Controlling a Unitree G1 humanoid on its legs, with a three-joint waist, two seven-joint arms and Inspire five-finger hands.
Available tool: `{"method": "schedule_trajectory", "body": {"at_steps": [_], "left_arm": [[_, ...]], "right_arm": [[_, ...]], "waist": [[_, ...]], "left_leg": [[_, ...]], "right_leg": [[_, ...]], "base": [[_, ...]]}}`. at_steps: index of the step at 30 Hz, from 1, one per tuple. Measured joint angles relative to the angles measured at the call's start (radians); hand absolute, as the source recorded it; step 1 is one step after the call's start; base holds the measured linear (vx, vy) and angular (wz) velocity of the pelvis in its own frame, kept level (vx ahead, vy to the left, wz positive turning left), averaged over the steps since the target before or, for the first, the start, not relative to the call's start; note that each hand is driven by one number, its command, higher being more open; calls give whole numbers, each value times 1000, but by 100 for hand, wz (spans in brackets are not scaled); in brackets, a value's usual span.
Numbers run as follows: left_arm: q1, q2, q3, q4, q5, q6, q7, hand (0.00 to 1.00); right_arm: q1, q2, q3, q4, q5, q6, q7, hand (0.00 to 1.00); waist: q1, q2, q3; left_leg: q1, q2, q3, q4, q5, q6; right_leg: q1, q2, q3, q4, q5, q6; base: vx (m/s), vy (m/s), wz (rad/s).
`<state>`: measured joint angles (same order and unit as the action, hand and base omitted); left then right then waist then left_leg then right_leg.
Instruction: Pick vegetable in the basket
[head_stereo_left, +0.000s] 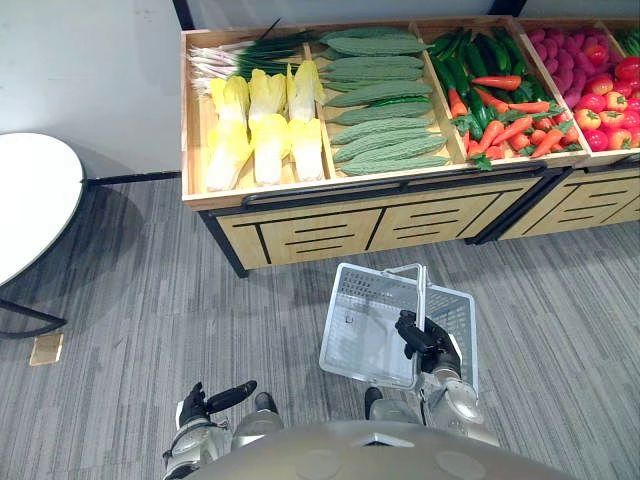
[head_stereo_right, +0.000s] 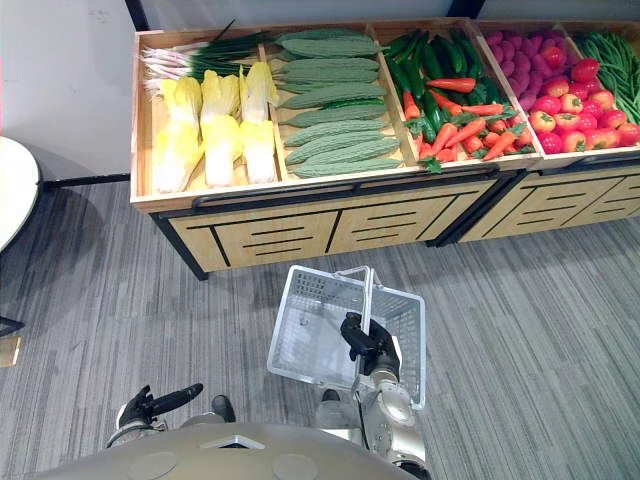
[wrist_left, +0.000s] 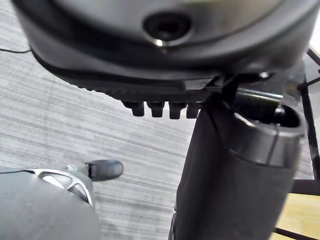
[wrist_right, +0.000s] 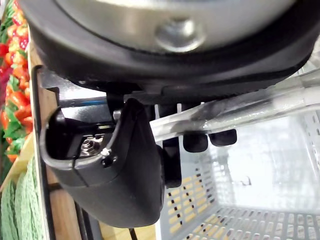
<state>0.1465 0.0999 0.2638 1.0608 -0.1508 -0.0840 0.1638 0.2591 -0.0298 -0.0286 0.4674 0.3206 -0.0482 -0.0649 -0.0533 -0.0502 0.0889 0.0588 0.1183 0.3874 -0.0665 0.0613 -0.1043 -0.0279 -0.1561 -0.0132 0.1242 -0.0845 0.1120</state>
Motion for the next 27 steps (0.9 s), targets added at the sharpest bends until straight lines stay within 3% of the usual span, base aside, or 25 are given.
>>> {"method": "schedule_trajectory", "body": {"at_steps": [2,3,4,5,6,8,9,10,11,13,15,16,17,18,20,23,27], "left_arm": [[-1,9,11,-16,-2,-2,1,100],[-1,10,11,-16,-2,-2,1,100],[8,15,23,-18,-4,-2,2,100],[10,16,29,-21,-4,-2,2,100],[9,18,30,-25,-6,-1,3,100],[3,13,49,-67,-41,-8,1,100],[2,13,50,-71,-45,-9,1,100],[0,13,57,-72,-49,-15,1,100],[-2,12,48,-70,-48,-14,0,100],[-7,4,44,-70,-47,-14,-2,100],[-8,-3,45,-69,-48,-14,-2,100],[-6,-9,44,-67,-48,-14,-2,100],[4,-12,44,-65,-49,-15,-1,100],[-5,1,40,-57,-48,-19,-1,100],[-13,21,29,-44,-48,-23,-2,100],[-15,12,37,-36,-41,-24,-2,100],[-21,3,32,-29,-30,-22,-10,100]], "right_arm": [[0,8,1,-3,0,0,12,0],[0,8,1,-3,0,0,13,0],[16,7,3,-14,0,0,21,0],[23,4,3,-21,1,0,27,0],[23,4,3,-23,1,0,27,0],[41,-6,-1,-70,2,0,23,0],[45,-7,-1,-80,2,0,22,0],[48,-6,-1,-89,2,0,21,0],[44,-12,-2,-92,2,-1,17,0],[34,-17,-19,-92,2,-1,8,0],[29,-18,-42,-91,2,-1,6,0],[30,-24,-48,-88,2,-1,3,0],[30,-32,-50,-76,2,-1,-3,0],[24,-14,-44,-60,2,-1,-7,0],[15,7,-36,-59,2,-1,-6,0],[2,6,-24,-48,1,-1,0,0],[-20,6,-15,-41,1,-1,9,0]], "waist": [[6,-20,25],[6,-20,26],[19,-13,37],[24,-11,51],[21,-15,58],[24,-20,97],[24,-21,106],[27,-38,116],[23,-31,114],[22,-26,117],[25,-23,119],[25,-13,121],[29,-4,118],[29,-36,116],[29,-48,117],[52,-37,108],[52,-18,82]], "left_leg": [[-34,36,3,133,-65,-7],[-37,39,3,142,-67,-7],[-85,105,2,324,-152,-21],[-124,149,-23,446,-186,-11],[-160,166,-51,526,-186,-2],[-238,200,-147,719,-134,56],[-251,206,-157,750,-111,54],[-260,204,-168,764,-127,43],[-259,192,-162,697,-179,34],[-262,144,-159,530,-204,14],[-261,92,-176,334,-155,1],[-260,78,-191,258,-99,-3],[-238,61,-204,229,9,-7],[-228,32,-192,233,-10,5],[-260,33,-174,323,-60,26],[-230,32,-91,345,-114,49],[-208,27,-22,315,-125,67]], "right_leg": [[-9,12,22,52,-31,-11],[-10,13,22,56,-32,-12],[-23,49,34,112,-79,-28],[-18,73,34,147,-108,-34],[-18,78,29,167,-121,-40],[16,88,18,207,-158,-64],[26,89,17,207,-164,-70],[45,84,19,203,-173,-77],[47,79,18,203,-180,-81],[49,62,19,195,-183,-77],[56,38,19,188,-192,-60],[68,34,20,180,-200,-47],[90,27,34,163,-204,-24],[104,9,62,132,-195,-23],[117,-7,117,93,-145,-8],[113,-25,209,63,-74,18],[65,-37,257,68,-1,49]], "base": [[43,-53,-14],[21,-118,-29],[24,-134,-26],[20,-134,-20],[39,-146,1],[79,-140,11],[108,-99,5],[79,-67,0],[90,-52,-1],[146,57,0],[205,155,-7],[286,245,-14],[302,247,-15],[315,200,-12],[331,216,-26],[232,201,-60],[133,146,-55]]}}
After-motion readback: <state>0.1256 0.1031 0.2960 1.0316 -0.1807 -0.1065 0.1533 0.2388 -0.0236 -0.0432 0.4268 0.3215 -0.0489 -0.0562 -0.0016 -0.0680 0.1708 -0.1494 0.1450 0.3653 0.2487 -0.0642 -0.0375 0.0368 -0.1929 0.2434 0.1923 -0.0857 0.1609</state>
